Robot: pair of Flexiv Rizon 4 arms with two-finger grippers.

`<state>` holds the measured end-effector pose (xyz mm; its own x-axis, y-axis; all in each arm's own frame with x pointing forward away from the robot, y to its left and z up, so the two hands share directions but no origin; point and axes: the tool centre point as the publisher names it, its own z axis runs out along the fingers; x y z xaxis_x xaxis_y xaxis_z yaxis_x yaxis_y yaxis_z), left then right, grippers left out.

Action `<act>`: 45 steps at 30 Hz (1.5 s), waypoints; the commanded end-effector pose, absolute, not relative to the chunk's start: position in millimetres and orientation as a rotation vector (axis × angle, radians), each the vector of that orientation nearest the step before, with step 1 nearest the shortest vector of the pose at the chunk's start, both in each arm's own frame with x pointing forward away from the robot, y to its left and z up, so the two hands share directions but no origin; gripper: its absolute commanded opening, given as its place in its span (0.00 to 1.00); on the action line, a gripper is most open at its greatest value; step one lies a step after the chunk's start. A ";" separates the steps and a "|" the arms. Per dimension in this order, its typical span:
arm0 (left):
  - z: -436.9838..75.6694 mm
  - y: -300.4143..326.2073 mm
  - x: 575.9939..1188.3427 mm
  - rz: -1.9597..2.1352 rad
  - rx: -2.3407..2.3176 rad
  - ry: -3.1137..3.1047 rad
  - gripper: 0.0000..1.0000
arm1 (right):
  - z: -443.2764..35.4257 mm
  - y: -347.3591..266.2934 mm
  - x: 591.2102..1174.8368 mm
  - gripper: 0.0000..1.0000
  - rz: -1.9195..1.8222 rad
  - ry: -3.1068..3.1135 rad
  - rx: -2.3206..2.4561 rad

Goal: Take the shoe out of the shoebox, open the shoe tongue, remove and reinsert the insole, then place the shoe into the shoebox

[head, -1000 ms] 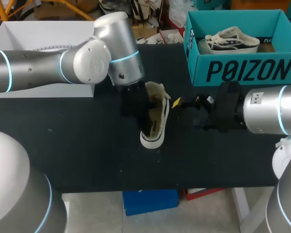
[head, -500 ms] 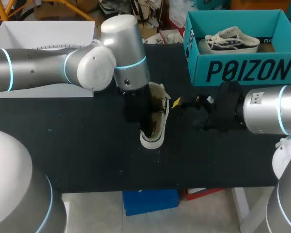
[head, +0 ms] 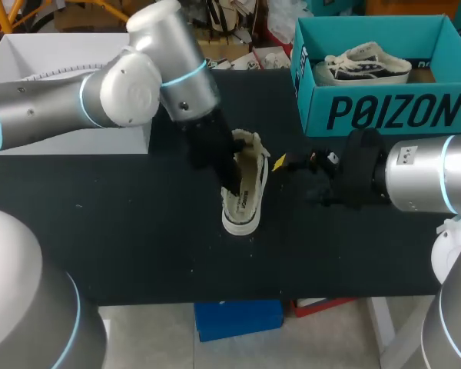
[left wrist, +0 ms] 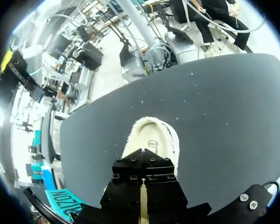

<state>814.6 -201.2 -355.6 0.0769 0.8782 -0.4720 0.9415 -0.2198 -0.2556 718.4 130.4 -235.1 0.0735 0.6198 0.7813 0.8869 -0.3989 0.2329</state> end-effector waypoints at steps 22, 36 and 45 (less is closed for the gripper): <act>-296.3 -159.2 926.1 -0.918 1.490 1.898 0.00 | -233.8 126.2 717.1 1.00 -1.235 -1.509 -2.042; -317.3 -205.2 954.9 -0.926 1.504 1.912 0.00 | -233.8 126.2 717.1 1.00 -1.235 -1.509 -2.042; -320.9 -213.6 924.9 -1.003 1.559 1.884 0.00 | -233.8 126.2 717.1 1.00 -1.235 -1.509 -2.042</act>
<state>932.6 -215.7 -319.7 -0.2274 0.6108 -0.7584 0.9704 0.0770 -0.2290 718.4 130.4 -235.0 0.0736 0.6198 0.7813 0.8869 -0.3989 0.2329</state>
